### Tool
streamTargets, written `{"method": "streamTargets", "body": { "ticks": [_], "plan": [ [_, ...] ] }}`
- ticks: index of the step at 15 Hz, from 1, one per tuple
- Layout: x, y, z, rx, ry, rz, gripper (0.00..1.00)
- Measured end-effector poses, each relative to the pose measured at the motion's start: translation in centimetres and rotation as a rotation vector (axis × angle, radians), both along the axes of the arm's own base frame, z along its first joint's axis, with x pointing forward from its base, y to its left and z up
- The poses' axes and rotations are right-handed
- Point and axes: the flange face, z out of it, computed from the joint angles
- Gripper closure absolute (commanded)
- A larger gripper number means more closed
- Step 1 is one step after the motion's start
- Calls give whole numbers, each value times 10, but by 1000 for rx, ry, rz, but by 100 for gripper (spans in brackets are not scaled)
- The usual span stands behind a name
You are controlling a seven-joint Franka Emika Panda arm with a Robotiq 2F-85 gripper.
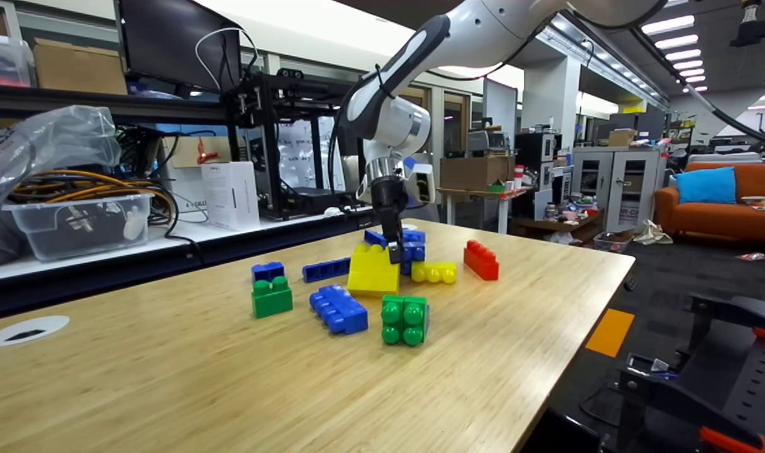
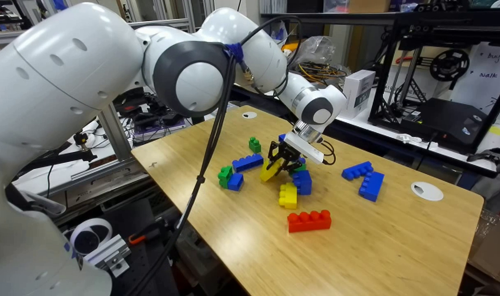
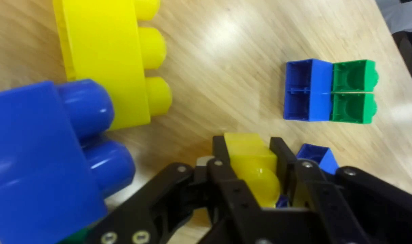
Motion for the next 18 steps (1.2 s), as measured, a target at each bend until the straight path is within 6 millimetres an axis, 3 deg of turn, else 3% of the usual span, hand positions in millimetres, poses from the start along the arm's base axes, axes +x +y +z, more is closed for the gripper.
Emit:
{"method": "streamTargets", "body": {
  "ticks": [11, 14, 18],
  "plan": [
    [31, 10, 30, -278, -246, -62, 90],
    [31, 22, 40, -168, -254, -29, 90],
    [25, 37, 78, 38, -278, 50, 90]
  ]
}}
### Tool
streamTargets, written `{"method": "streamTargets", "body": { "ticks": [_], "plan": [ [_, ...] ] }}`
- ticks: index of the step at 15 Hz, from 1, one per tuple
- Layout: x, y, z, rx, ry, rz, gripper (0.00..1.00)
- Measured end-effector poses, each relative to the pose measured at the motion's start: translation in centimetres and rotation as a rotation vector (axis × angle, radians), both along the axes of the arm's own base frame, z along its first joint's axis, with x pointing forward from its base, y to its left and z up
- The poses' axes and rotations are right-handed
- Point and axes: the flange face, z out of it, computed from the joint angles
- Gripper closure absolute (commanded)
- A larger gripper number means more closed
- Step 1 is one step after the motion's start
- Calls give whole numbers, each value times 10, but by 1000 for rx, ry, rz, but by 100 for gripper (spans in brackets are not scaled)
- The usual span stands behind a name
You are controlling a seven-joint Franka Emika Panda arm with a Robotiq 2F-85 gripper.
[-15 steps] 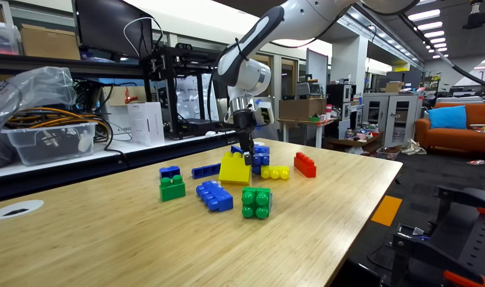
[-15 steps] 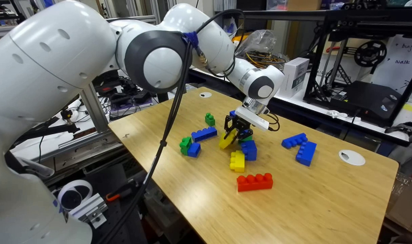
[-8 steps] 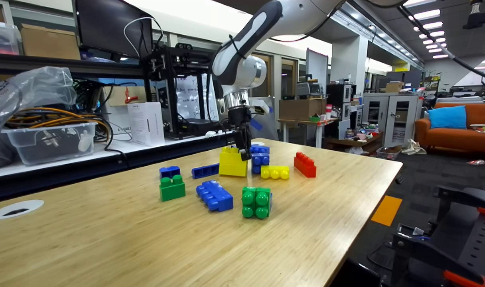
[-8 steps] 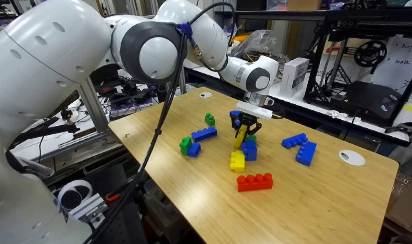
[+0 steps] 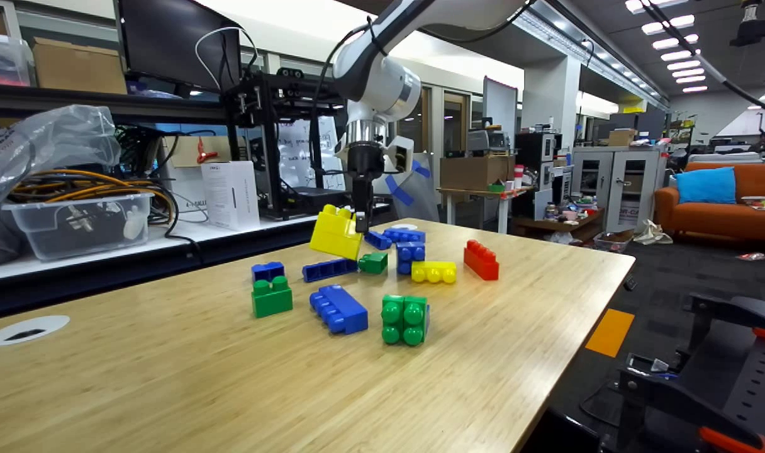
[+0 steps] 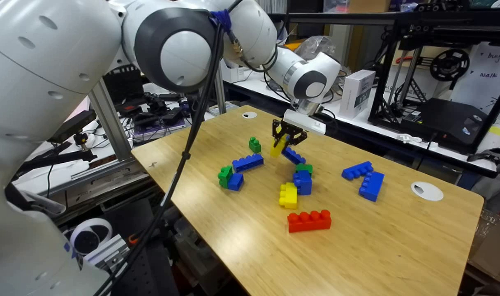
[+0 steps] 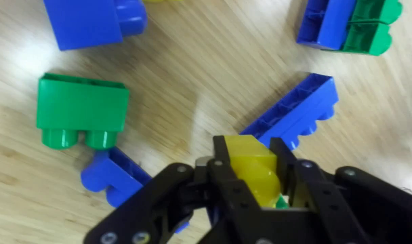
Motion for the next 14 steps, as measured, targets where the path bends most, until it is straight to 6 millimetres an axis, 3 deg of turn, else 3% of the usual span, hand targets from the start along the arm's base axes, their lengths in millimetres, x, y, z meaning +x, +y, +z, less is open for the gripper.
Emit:
{"method": "streamTargets", "body": {
  "ticks": [2, 4, 10, 14],
  "plan": [
    [-8, 3, 10, 87, 18, 63, 90],
    [-18, -1, 5, 165, 70, 126, 90],
    [-62, -30, -61, 300, 388, 228, 90],
    [-64, -42, -89, 221, 469, 156, 90]
  ]
}}
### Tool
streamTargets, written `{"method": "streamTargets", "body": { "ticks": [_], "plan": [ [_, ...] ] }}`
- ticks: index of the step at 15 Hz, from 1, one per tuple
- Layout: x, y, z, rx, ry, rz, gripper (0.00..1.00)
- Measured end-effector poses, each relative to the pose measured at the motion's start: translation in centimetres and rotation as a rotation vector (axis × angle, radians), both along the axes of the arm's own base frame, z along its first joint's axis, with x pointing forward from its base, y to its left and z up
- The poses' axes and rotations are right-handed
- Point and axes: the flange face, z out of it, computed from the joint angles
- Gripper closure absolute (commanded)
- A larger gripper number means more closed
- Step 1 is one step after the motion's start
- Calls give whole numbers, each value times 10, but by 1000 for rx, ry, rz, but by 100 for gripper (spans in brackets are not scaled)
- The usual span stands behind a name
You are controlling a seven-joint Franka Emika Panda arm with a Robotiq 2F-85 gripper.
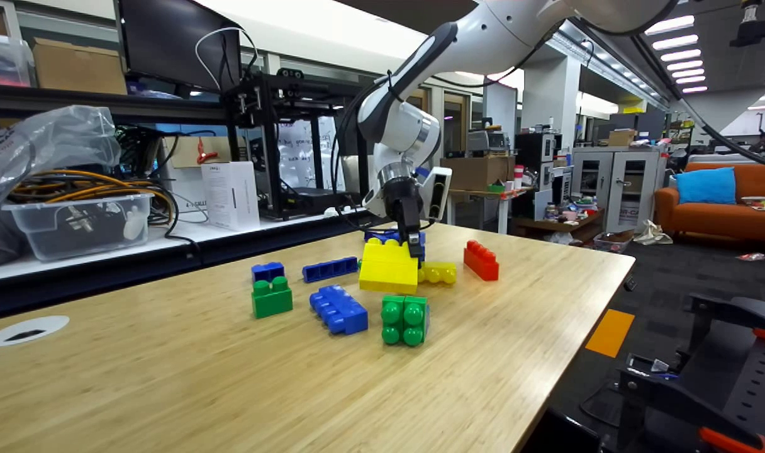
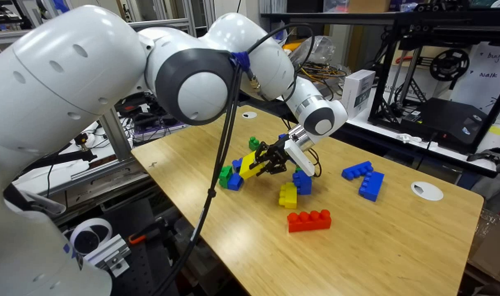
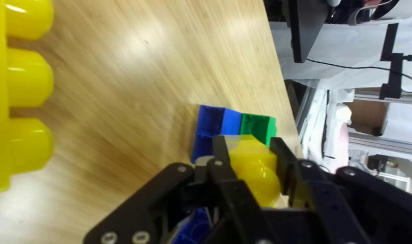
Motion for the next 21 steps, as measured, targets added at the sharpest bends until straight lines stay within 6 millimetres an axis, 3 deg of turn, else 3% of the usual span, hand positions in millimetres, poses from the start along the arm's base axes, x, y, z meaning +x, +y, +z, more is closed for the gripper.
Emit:
{"method": "streamTargets", "body": {
  "ticks": [5, 13, 21],
  "plan": [
    [23, 4, -2, -235, -130, -29, 90],
    [47, 22, 27, -473, -309, -21, 90],
    [67, 23, 37, -747, -492, -114, 90]
  ]
}}
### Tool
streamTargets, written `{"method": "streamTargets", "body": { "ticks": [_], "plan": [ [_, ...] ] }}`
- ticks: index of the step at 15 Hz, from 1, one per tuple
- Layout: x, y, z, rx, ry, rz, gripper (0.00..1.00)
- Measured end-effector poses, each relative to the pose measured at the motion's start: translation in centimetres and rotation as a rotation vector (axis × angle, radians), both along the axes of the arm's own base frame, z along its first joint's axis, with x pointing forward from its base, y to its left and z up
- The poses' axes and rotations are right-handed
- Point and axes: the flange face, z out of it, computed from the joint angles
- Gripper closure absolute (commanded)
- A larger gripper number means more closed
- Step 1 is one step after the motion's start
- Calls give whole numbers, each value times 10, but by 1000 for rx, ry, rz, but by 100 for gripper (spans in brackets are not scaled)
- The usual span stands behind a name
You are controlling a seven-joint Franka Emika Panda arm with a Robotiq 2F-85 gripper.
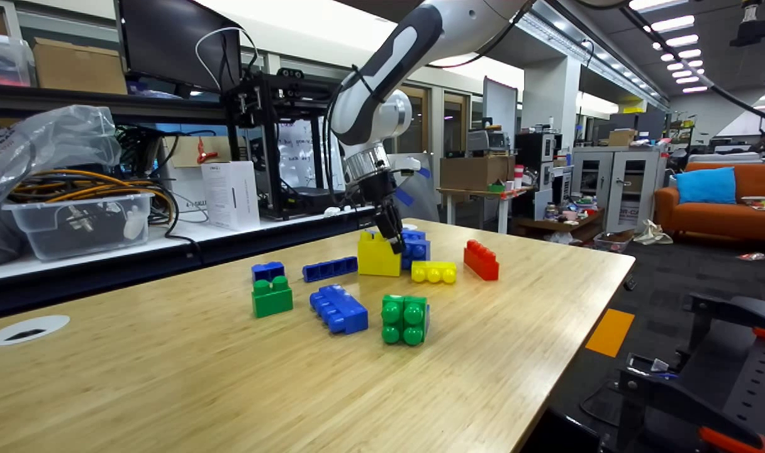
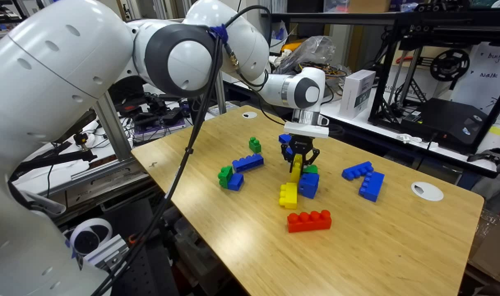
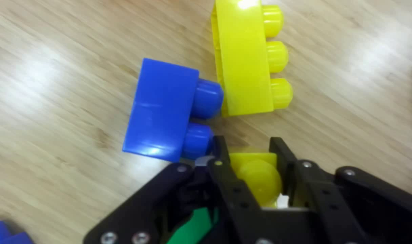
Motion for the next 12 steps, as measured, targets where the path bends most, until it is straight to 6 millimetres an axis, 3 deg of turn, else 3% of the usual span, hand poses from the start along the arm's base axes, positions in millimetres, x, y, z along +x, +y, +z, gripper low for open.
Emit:
{"method": "streamTargets", "body": {
  "ticks": [8, 12],
  "plan": [
    [4, -1, 0, -150, -107, -120, 90],
    [16, -22, 2, -261, -267, -182, 90]
  ]
}}
